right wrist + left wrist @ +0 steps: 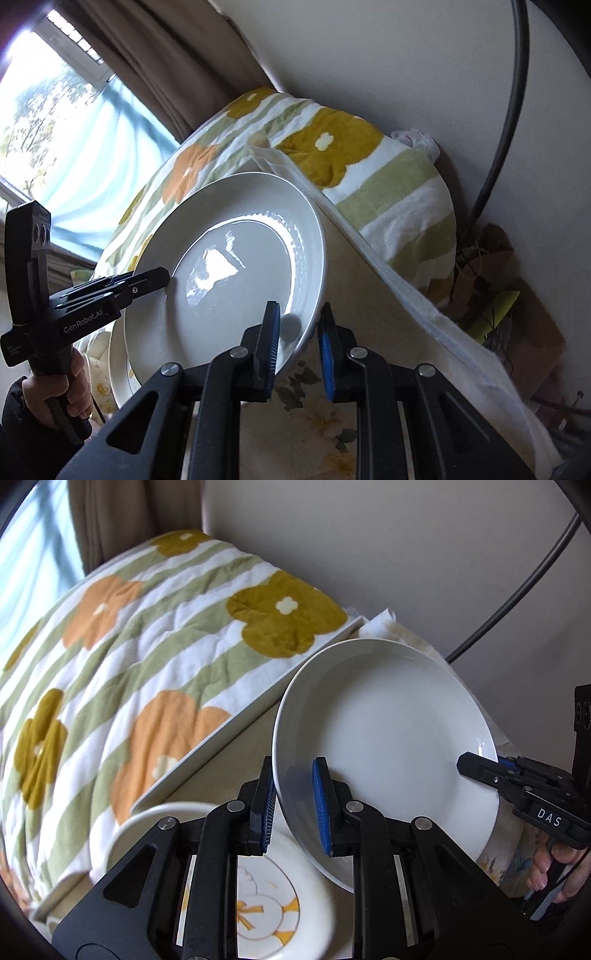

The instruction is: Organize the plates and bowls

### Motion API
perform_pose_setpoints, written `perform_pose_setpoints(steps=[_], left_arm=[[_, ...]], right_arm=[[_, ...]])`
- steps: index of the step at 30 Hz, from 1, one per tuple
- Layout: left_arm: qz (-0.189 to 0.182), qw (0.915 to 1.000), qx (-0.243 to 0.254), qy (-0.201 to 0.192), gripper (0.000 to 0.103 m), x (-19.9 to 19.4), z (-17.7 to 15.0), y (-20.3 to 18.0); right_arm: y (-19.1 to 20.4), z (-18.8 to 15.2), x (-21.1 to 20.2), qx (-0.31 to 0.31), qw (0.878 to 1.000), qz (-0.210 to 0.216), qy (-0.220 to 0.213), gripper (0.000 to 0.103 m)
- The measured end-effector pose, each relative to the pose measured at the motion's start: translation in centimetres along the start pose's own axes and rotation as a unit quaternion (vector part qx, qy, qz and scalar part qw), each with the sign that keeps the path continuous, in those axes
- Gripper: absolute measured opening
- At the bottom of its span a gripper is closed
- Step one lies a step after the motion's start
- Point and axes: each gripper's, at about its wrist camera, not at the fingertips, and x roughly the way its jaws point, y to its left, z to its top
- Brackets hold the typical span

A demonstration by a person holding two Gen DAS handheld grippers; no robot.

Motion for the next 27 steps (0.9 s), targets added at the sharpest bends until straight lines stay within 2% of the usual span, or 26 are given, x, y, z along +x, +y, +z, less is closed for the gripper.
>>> perform_pose_setpoints(steps=[4, 8, 12, 15, 19, 23, 27], left_arm=[[0.028, 0.9982, -0.041, -0.035, 0.017, -4.4, -1.6, -0.6], [0.061, 0.9917, -0.091, -0.068, 0.017, -9.5, -4.3, -1.3], [0.099, 0.9798, -0.144, -0.096, 0.017, -14.2, -8.4, -1.9], [0.126, 0.968, -0.188, -0.108, 0.017, -17.2, -12.2, -2.2], [0.159, 0.9513, -0.24, -0.11, 0.017, -19.8, -17.6, -2.4], [0.176, 0.9356, -0.29, -0.099, 0.017, -20.9, -23.1, -2.1], [0.178, 0.9272, -0.319, -0.082, 0.017, -20.4, -27.7, -1.5]], right_arm=[[1.2, 0.4, -2.2, -0.05, 0.998, 0.029, -0.004, 0.018], [3.1, 0.6, -4.8, -0.104, 0.992, 0.066, -0.001, 0.018], [5.5, -0.1, -7.3, -0.162, 0.981, 0.108, 0.013, 0.018], [7.6, -1.5, -8.4, -0.209, 0.967, 0.14, 0.038, 0.018], [9.7, -4.3, -8.8, -0.258, 0.949, 0.171, 0.068, 0.018], [11.5, -7.8, -8.5, -0.295, 0.931, 0.19, 0.097, 0.018], [12.9, -12.0, -7.0, -0.316, 0.92, 0.192, 0.132, 0.018]])
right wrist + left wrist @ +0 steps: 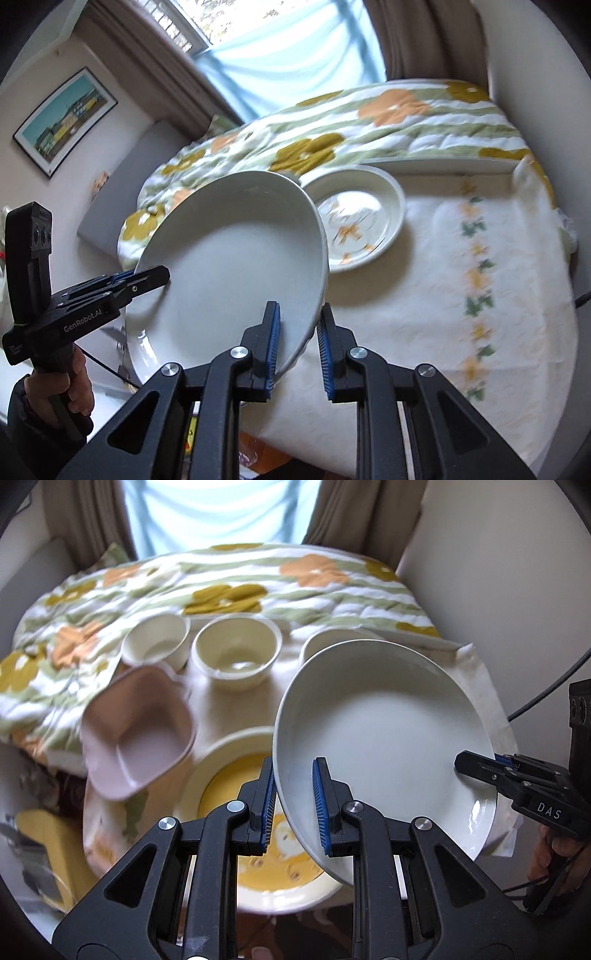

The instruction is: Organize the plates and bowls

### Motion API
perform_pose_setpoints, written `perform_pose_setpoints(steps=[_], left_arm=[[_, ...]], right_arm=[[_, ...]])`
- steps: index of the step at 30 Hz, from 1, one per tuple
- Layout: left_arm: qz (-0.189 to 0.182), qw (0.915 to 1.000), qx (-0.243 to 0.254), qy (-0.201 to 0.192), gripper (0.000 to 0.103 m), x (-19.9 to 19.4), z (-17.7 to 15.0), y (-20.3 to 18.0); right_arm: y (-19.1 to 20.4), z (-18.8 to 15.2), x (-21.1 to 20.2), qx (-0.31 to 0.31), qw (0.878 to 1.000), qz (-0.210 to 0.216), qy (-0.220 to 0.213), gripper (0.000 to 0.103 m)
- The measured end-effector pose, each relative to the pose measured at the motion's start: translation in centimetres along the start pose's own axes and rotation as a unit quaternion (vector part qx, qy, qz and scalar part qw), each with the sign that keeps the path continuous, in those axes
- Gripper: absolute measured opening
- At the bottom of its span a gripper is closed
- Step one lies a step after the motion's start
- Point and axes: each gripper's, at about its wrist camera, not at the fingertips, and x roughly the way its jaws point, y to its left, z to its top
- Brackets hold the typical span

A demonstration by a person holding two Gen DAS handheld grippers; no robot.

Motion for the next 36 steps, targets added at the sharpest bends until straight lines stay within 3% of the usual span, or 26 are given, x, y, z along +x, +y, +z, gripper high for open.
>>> perform_pose_setpoints(steps=[8, 20, 30, 36], left_arm=[[-0.017, 0.9984, -0.028, 0.047, 0.017, 3.9, -4.8, 5.5], [-0.035, 0.997, -0.023, 0.065, 0.017, 7.4, -5.7, 7.3], [-0.008, 0.9972, 0.001, 0.074, 0.017, 8.2, -6.1, 7.2], [0.029, 0.9965, 0.041, 0.067, 0.017, 8.2, -6.4, 6.3]], right_arm=[[1.9, -3.1, 5.7, -0.011, 0.999, -0.013, 0.052, 0.018], [3.5, -3.2, 8.0, -0.031, 0.996, -0.062, 0.055, 0.018], [4.4, -3.7, 9.1, -0.037, 0.994, -0.081, 0.062, 0.018], [4.9, -3.8, 9.4, -0.05, 0.992, -0.094, 0.065, 0.018]])
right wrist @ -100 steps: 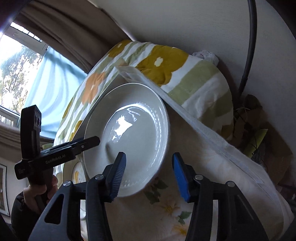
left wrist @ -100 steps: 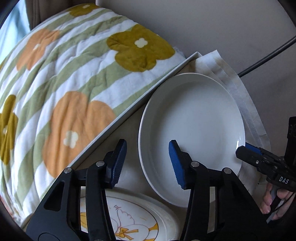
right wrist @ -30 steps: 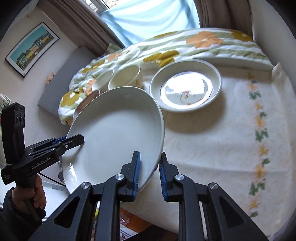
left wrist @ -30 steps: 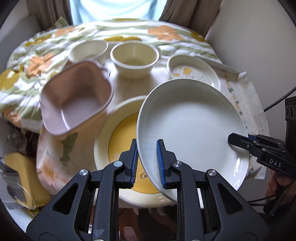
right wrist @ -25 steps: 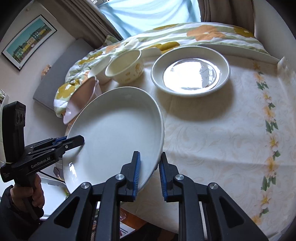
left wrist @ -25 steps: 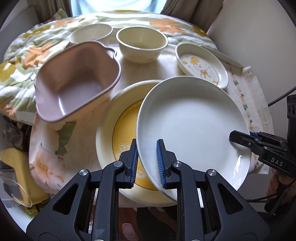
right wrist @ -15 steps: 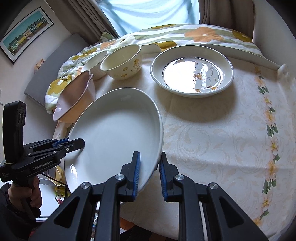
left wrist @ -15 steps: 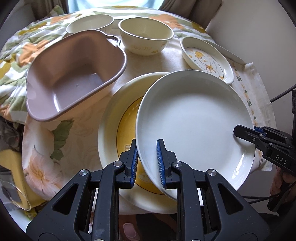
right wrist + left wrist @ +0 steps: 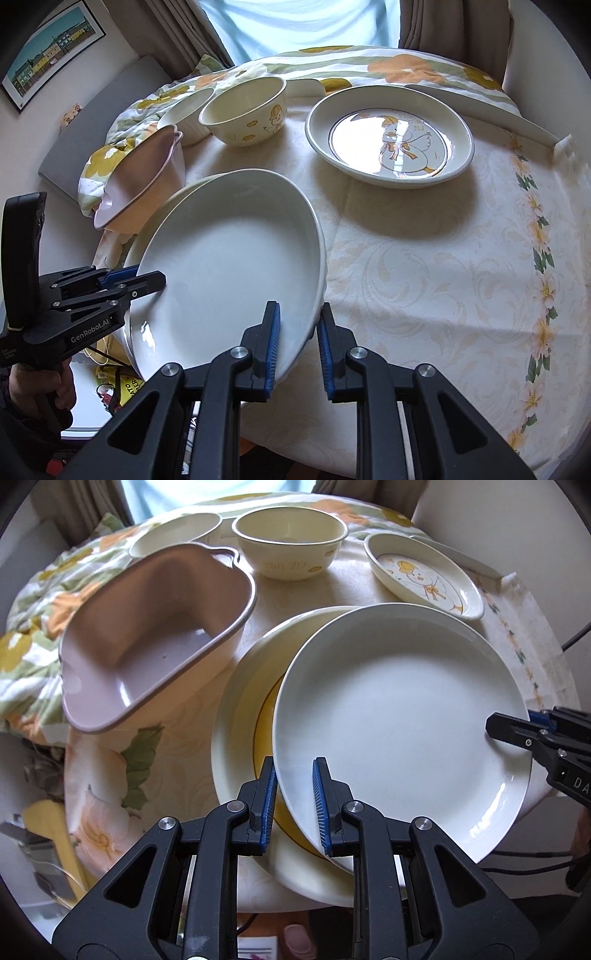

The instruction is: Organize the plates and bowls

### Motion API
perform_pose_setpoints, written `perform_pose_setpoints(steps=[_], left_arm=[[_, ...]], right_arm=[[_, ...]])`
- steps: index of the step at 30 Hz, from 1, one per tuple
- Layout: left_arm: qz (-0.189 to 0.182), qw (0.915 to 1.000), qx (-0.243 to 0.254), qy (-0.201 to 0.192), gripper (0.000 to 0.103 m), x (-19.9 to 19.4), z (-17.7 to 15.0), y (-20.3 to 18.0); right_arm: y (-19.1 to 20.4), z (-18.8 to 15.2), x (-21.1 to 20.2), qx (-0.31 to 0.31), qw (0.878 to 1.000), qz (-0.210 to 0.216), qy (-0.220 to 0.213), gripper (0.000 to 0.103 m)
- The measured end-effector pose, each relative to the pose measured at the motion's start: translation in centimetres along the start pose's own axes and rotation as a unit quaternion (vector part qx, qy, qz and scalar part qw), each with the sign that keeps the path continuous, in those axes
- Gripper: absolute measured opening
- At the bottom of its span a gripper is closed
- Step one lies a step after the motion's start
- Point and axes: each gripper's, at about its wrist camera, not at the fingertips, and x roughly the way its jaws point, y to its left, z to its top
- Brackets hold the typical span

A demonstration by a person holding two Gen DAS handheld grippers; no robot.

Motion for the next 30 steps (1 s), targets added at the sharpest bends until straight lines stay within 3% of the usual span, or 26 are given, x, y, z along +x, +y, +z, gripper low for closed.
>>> perform_pose_setpoints(steps=[13, 19, 30], left_arm=[[0.087, 0.9926, 0.083, -0.022, 0.017, -1.0, -0.2, -1.5], [0.086, 0.9923, 0.085, -0.024, 0.017, -1.3, -0.2, -1.2], [0.107, 0.9893, 0.095, -0.028, 0.017, -1.6, -0.5, -1.4]], right_arm=[[2.0, 0.2, 0.8, -0.048, 0.997, -0.062, 0.006, 0.018], [2.9, 0.4, 1.2, -0.067, 0.993, -0.095, 0.008, 0.018], [3.3, 0.5, 1.4, -0.06, 0.992, -0.109, 0.01, 0.018]])
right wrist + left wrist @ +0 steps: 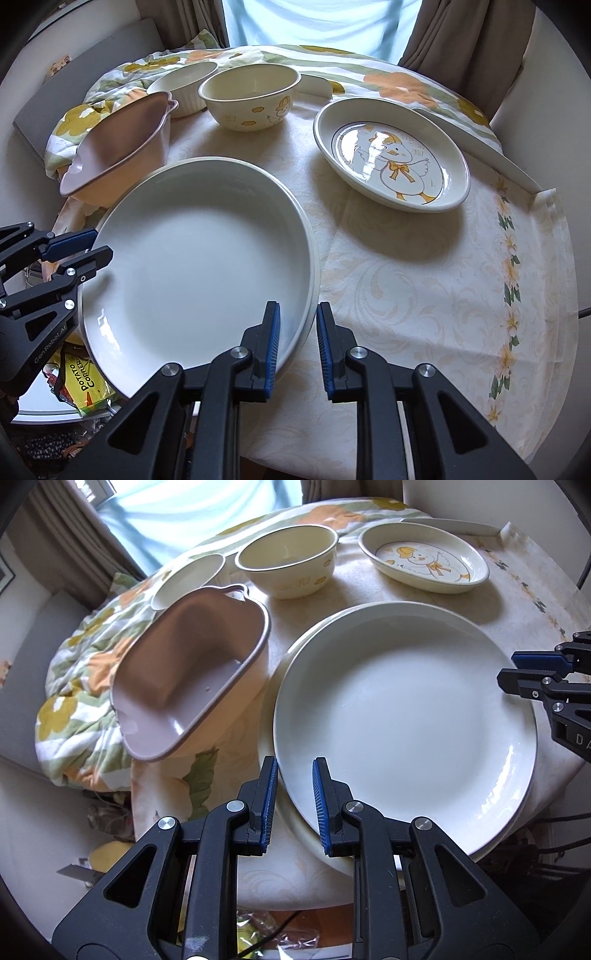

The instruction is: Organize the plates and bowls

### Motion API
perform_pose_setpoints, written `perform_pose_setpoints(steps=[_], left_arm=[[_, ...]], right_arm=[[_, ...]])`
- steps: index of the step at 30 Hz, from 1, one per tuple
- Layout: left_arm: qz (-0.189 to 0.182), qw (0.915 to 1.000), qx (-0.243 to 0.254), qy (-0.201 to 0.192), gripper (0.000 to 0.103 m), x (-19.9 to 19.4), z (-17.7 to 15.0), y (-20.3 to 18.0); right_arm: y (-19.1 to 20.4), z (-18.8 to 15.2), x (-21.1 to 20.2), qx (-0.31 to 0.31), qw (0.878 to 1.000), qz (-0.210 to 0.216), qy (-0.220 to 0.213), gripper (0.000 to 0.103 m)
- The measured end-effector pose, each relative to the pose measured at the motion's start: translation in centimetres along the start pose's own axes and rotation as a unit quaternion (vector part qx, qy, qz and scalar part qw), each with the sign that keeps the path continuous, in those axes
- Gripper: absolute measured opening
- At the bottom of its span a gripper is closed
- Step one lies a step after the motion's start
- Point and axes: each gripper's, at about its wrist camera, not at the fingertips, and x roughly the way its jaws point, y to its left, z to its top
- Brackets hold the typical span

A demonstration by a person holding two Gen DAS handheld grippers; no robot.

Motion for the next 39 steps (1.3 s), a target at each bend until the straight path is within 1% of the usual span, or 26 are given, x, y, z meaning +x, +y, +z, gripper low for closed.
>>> perform_pose_setpoints(steps=[2, 6, 10, 13, 16, 17, 18, 19, 20, 21, 22, 23, 24, 25, 26, 27, 29, 32, 33, 34, 37, 39], left_arm=[[-0.008, 1.0, -0.003, 0.0, 0.017, 0.0, -0.1, 0.3], [-0.008, 1.0, -0.004, 0.0, 0.017, 0.0, -0.1, 0.6], [-0.02, 0.9997, -0.013, 0.003, 0.017, -0.3, 0.3, 1.0], [-0.021, 0.9993, -0.021, -0.021, 0.017, -2.3, 1.1, 1.6], [-0.013, 0.997, -0.035, -0.068, 0.017, -5.4, 2.4, 2.1], [-0.012, 0.9953, -0.041, -0.087, 0.017, -6.5, 2.9, 2.3], [-0.012, 0.9935, -0.046, -0.104, 0.017, -7.4, 3.4, 2.6], [-0.014, 0.991, -0.052, -0.123, 0.018, -8.5, 3.9, 2.8], [-0.017, 0.9894, -0.054, -0.134, 0.02, -9.1, 4.4, 3.0], [-0.022, 0.9879, -0.056, -0.143, 0.022, -9.6, 5.0, 3.1], [-0.027, 0.9869, -0.056, -0.149, 0.039, -9.9, 5.5, 3.2], [-0.032, 0.9854, -0.055, -0.158, 0.08, -10.1, 6.0, 3.2], [-0.031, 0.9834, -0.056, -0.169, 0.098, -10.4, 6.4, 3.1], [-0.031, 0.9806, -0.058, -0.185, 0.103, -10.8, 6.8, 3.2], [-0.037, 0.979, -0.055, -0.193, 0.103, -11.0, 7.2, 3.2], [-0.047, 0.9799, -0.046, -0.188, 0.103, -10.9, 7.8, 3.0], [-0.053, 0.9818, -0.036, -0.179, 0.103, -10.6, 9.0, 2.2], [-0.099, 0.98, -0.036, -0.169, 0.103, -9.9, 10.3, 1.5], [-0.118, 0.9789, -0.043, -0.161, 0.103, -9.4, 11.1, 1.4], [-0.126, 0.9785, -0.051, -0.155, 0.103, -9.1, 11.5, 1.2], [-0.149, 0.9772, -0.084, -0.126, 0.103, -7.4, 13.4, 0.7], [-0.174, 0.9725, -0.11, -0.109, 0.103, -6.0, 14.5, 0.5]], right_arm=[[0.0, 0.0, 0.1, 0.001, 1.0, -0.001, 0.0, 0.018], [0.0, 0.0, 0.2, 0.004, 1.0, -0.001, 0.001, 0.018], [-0.2, 0.0, 0.1, 0.009, 1.0, 0.002, 0.002, 0.018], [-0.8, 0.3, -1.3, 0.027, 0.999, 0.016, -0.013, 0.018], [-1.7, 0.8, -3.5, 0.04, 0.998, 0.027, -0.038, 0.018], [-2.0, 0.9, -4.2, 0.044, 0.997, 0.029, -0.049, 0.026], [-2.5, 1.0, -5.2, 0.05, 0.996, 0.028, -0.066, 0.051], [-3.0, 1.1, -5.9, 0.055, 0.995, 0.029, -0.08, 0.069], [-3.4, 1.1, -6.7, 0.06, 0.993, 0.031, -0.096, 0.095], [-3.8, 1.1, -7.6, 0.066, 0.991, 0.033, -0.113, 0.099], [-4.1, 1.1, -8.3, 0.071, 0.989, 0.032, -0.125, 0.099], [-4.4, 1.1, -8.9, 0.075, 0.988, 0.03, -0.135, 0.099], [-4.8, 1.1, -9.5, 0.079, 0.986, 0.028, -0.145, 0.099], [-5.2, 0.9, -10.0, 0.083, 0.984, 0.024, -0.156, 0.099], [-5.5, 0.8, -10.4, 0.088, 0.982, 0.019, -0.163, 0.099], [-5.9, 0.6, -10.8, 0.094, 0.981, 0.014, -0.168, 0.099], [-6.5, 0.5, -11.2, 0.107, 0.98, 0.007, -0.169, 0.099], [-8.3, 0.8, -11.9, 0.119, 0.979, -0.013, -0.163, 0.099], [-9.1, 1.1, -11.9, 0.119, 0.981, -0.019, -0.154, 0.099], [-9.8, 1.6, -12.0, 0.12, 0.982, -0.022, -0.146, 0.099], [-12.7, 3.3, -12.3, 0.126, 0.981, 0.003, -0.15, 0.099], [-14.7, 5.0, -11.6, 0.127, 0.982, 0.015, -0.138, 0.099]])
